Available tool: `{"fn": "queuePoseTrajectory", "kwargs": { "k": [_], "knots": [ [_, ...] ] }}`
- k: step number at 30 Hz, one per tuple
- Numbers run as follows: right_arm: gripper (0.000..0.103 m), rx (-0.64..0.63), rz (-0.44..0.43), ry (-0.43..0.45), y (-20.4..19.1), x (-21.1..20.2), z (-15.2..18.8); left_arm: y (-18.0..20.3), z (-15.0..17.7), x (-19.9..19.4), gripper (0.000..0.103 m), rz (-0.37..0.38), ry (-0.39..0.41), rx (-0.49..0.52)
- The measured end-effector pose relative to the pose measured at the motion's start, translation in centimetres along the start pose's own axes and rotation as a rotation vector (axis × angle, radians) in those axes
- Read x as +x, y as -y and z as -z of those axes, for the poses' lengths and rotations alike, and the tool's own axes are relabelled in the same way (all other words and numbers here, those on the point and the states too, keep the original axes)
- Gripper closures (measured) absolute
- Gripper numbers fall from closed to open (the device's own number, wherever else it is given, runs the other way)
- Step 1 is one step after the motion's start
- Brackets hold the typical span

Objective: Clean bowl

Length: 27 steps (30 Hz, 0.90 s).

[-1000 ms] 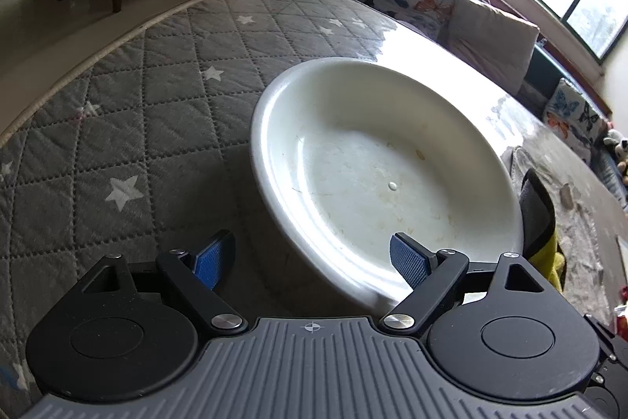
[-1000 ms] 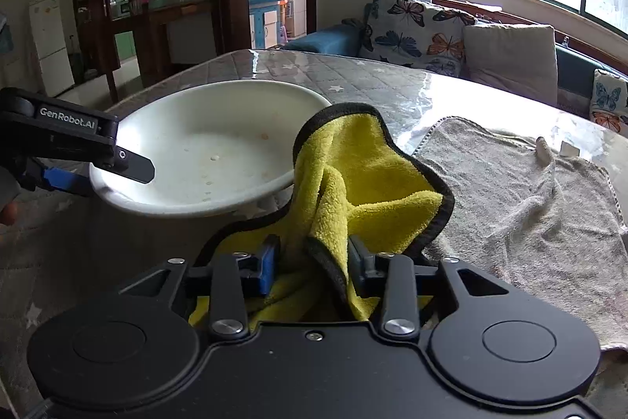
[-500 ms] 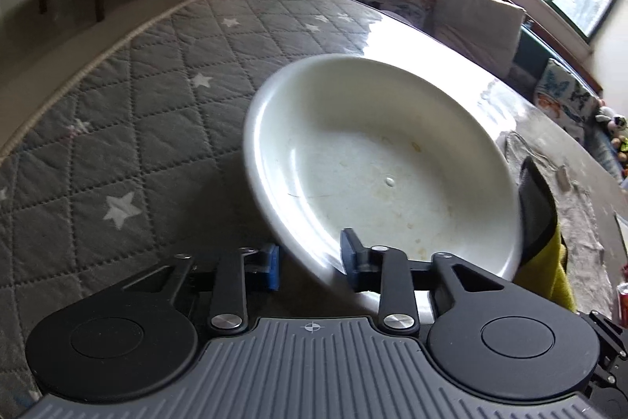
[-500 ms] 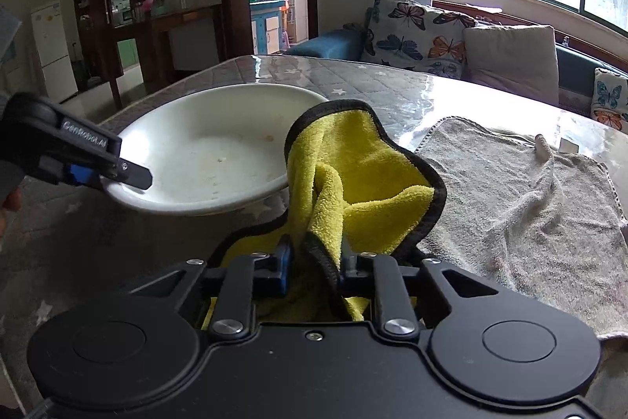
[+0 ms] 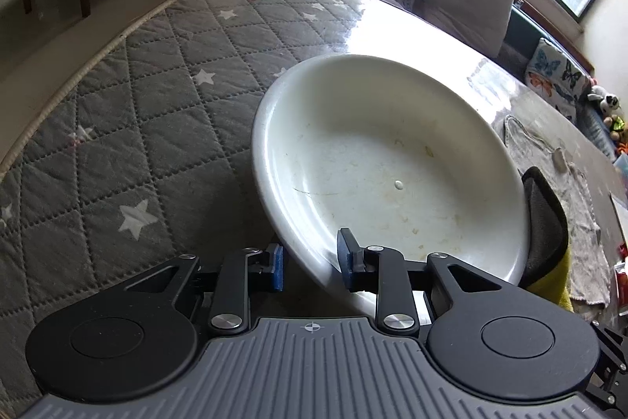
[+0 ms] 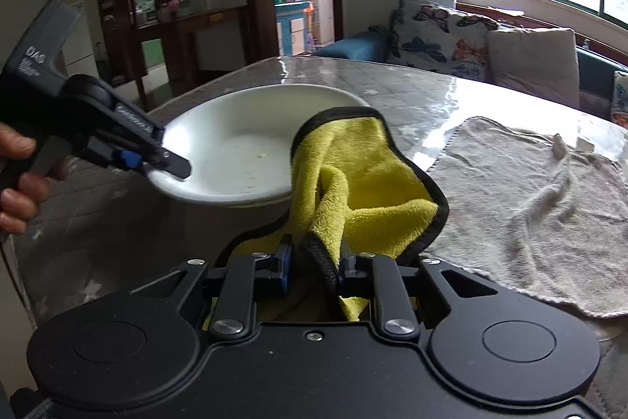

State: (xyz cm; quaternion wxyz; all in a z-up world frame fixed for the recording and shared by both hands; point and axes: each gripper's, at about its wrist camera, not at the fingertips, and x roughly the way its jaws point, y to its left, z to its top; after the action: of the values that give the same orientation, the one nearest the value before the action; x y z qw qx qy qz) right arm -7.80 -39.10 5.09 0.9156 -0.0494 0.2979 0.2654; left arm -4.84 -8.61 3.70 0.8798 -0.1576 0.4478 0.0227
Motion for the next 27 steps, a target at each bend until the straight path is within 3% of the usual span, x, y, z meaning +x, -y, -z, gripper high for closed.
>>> {"fn": "queuePoseTrajectory", "kwargs": {
  "k": [27],
  "knots": [
    [0.081,-0.021,0.024,-0.006,0.8,3.6,-1.5,-1.5,-2.8,1.1,0.065,0.069,-0.128,0.370]
  ]
}}
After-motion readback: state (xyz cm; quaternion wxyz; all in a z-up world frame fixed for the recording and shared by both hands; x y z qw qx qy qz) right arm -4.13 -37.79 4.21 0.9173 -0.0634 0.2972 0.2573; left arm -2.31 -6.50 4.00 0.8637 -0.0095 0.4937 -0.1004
